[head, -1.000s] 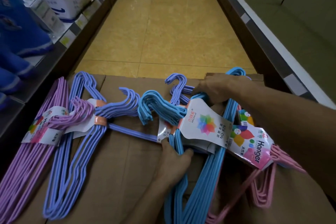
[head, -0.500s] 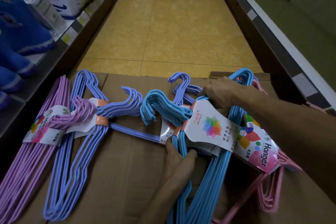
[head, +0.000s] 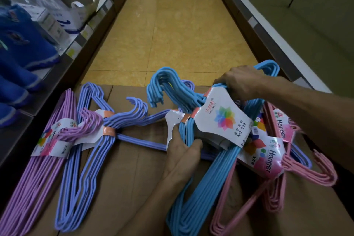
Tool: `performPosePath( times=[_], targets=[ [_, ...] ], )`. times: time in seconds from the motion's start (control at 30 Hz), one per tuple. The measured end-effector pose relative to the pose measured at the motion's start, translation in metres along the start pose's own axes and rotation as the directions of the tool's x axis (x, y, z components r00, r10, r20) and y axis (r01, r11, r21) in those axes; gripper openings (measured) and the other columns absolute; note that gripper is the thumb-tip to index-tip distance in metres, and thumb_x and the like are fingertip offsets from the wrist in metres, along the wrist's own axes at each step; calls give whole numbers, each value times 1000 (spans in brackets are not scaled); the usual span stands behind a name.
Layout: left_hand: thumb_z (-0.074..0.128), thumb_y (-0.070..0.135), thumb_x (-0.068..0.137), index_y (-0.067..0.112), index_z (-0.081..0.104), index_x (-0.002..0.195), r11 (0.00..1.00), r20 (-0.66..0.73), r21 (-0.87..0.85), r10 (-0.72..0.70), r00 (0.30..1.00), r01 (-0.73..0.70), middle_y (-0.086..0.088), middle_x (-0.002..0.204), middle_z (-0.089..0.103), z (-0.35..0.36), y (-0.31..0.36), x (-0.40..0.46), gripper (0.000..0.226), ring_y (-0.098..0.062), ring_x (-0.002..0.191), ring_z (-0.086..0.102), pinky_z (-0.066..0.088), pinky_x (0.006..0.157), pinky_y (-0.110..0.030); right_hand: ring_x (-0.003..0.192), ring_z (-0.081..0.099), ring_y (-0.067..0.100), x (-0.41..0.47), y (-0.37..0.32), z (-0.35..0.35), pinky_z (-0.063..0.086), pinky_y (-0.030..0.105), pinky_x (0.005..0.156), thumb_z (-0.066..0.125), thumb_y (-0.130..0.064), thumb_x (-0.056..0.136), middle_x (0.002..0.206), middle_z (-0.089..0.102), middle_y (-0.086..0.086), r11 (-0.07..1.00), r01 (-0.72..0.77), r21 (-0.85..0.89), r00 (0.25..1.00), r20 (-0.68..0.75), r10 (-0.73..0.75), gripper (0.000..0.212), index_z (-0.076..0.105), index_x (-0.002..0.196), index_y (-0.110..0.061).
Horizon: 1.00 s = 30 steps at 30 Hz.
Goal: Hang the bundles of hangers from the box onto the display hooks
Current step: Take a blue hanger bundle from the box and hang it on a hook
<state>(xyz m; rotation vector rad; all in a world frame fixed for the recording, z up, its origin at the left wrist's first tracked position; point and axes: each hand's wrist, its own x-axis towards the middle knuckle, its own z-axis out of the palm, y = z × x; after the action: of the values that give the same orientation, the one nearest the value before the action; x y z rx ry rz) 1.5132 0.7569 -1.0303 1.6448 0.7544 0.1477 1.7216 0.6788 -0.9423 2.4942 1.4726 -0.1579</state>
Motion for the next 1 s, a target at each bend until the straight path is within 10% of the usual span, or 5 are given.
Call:
performPosePath(
  times=[0.2,0.43,0.7,1.0],
  targets=[
    [57,21,82,29,51,116,992,77,58,107,991,-112,3,99,60,-22,35,-14,35,0,80,53,38,61,-4,75,63,19,-36,5,-45,48,36,65,62,-38,90,84,69,-3,998,-24,-62,998,-62,20,17,64,103,-26],
    [50,32,66,37,54,120,926,224,252,226,948,-280,5,108,66,-76,80,-49,55,-17,98,60,48,81,-33,64,58,11,-94,-21,-79,50,34,60,62,-46,89,70,59,-10,990,-134,-35,977,-174,126,18,60,98,-31],
    [49,34,67,40,50,123,840,236,349,351,906,-416,8,93,63,-133,137,-100,56,1,78,57,42,66,-18,68,56,21,-139,-63,-140,43,36,67,60,-43,92,65,49,-8,971,-237,12,895,-386,224,19,61,101,-27],
    [57,21,83,44,44,130,766,166,494,382,909,-412,-2,96,64,-216,284,-176,54,-22,80,61,47,61,-28,66,52,24,-177,-82,-298,39,35,62,58,-49,91,66,47,-5,963,-266,36,825,-508,247,28,61,100,-23]
  ],
)
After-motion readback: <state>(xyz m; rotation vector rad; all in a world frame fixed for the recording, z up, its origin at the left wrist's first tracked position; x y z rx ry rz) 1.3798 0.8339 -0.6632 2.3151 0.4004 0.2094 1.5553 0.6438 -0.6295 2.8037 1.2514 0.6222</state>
